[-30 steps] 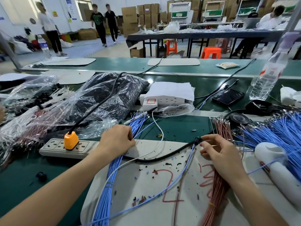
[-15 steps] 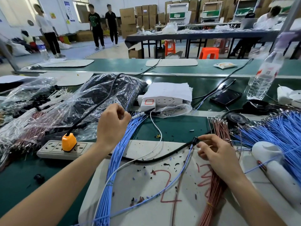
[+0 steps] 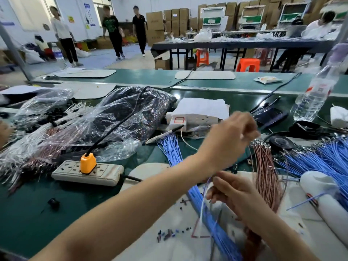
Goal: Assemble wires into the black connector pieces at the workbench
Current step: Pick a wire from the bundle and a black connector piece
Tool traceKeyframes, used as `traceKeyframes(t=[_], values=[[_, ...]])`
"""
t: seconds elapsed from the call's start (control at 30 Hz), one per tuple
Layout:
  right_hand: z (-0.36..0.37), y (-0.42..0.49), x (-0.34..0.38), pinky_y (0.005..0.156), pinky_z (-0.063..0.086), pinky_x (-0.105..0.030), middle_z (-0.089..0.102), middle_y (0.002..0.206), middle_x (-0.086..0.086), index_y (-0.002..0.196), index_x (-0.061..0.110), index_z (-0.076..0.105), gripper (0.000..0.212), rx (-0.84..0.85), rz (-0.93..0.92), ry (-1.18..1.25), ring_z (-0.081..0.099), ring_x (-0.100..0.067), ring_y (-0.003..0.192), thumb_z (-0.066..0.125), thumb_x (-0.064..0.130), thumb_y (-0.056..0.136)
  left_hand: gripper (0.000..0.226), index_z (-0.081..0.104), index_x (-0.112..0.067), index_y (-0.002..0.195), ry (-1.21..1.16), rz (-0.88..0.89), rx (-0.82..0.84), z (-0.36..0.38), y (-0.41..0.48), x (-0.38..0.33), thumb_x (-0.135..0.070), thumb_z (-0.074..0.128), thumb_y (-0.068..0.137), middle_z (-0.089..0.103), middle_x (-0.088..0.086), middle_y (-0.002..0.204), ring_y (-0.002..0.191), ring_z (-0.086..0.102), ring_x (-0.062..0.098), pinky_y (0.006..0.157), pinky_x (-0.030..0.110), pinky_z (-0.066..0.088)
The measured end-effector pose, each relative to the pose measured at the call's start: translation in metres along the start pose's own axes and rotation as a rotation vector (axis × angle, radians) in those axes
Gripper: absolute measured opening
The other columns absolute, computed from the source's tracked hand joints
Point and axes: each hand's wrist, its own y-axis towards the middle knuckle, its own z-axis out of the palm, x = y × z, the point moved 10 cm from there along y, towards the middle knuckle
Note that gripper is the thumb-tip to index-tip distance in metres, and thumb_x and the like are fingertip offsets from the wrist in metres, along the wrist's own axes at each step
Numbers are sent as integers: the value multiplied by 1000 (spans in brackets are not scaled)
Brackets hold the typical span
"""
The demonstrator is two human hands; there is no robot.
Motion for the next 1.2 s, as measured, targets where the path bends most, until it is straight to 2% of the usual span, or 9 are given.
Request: traceKeyframes(t=[0.13, 0.27, 0.37, 0.47, 0.53, 0.73, 0.93, 1.03, 1.2], values=[[-13, -1, 0, 48, 51, -21, 67, 59, -12, 64, 6, 75, 40, -118, -17, -2, 65, -18, 51, 49, -8, 90, 14, 57, -5, 97, -72, 24, 152, 25, -24, -8, -16, 63, 91, 61, 5, 91, 80, 55, 18, 75, 35, 47], [-13, 0, -4, 54, 56, -26, 72, 73, -15, 76, 3, 73, 19, -98, 4, -8, 70, -23, 64, 57, 11, 81, 32, 53, -15, 109, 81, -170, 133, 6, -82, 33, -34, 64, 86, 54, -4, 103, 96, 49, 13, 89, 29, 41], [-13, 1, -8, 58, 57, -28, 72, 83, -23, 89, -1, 69, 24, -96, 35, -16, 70, -27, 69, 58, 19, 80, 33, 56, -24, 106, 246, -284, 228, -5, -127, 59, -46, 63, 82, 49, -10, 101, 95, 46, 12, 88, 27, 37], [-10, 0, -6, 61, 57, -27, 71, 84, -26, 80, 6, 73, 20, -92, 34, 34, 69, -26, 67, 57, 19, 80, 31, 62, -27, 102, 163, -401, 304, -2, -150, 71, -51, 62, 82, 45, -14, 102, 92, 53, 8, 86, 32, 43], [-9, 0, -3, 64, 58, -27, 70, 85, -26, 77, 7, 73, 21, -95, 26, 108, 69, -26, 69, 56, 17, 81, 36, 66, -25, 101, 105, -398, 288, 0, -148, 67, -54, 62, 80, 49, -15, 107, 94, 55, 5, 87, 27, 43], [-14, -1, 5, 63, 57, -24, 71, 83, -21, 76, 8, 73, 24, -116, -7, 267, 70, -22, 68, 53, 17, 84, 37, 65, -21, 78, 6, -399, 205, -10, -132, 60, -58, 57, 78, 59, -8, 78, 71, 55, 5, 65, 17, 41], [-23, 0, 8, 57, 56, -20, 71, 73, -16, 67, 12, 73, 27, -214, -40, 335, 67, -16, 57, 51, 17, 83, 52, 59, -23, 65, 11, -413, 210, -26, -133, 65, -73, 51, 78, 56, -7, 66, 57, 48, 5, 58, 22, 38], [-41, -1, 9, 56, 57, -21, 71, 69, -13, 64, 12, 71, 29, -354, -52, 436, 68, -16, 56, 51, 17, 84, 56, 54, -20, 57, 65, -406, 205, -34, -136, 68, -71, 50, 79, 49, -7, 60, 54, 43, 7, 54, 21, 32], [-78, -8, 15, 51, 56, -22, 72, 70, -14, 81, 11, 57, 28, -522, -59, 499, 69, -18, 55, 40, 19, 101, 70, 54, -14, 55, 140, -415, 250, -51, -152, 77, -79, 39, 77, 48, -3, 58, 53, 43, 11, 51, 23, 30]])
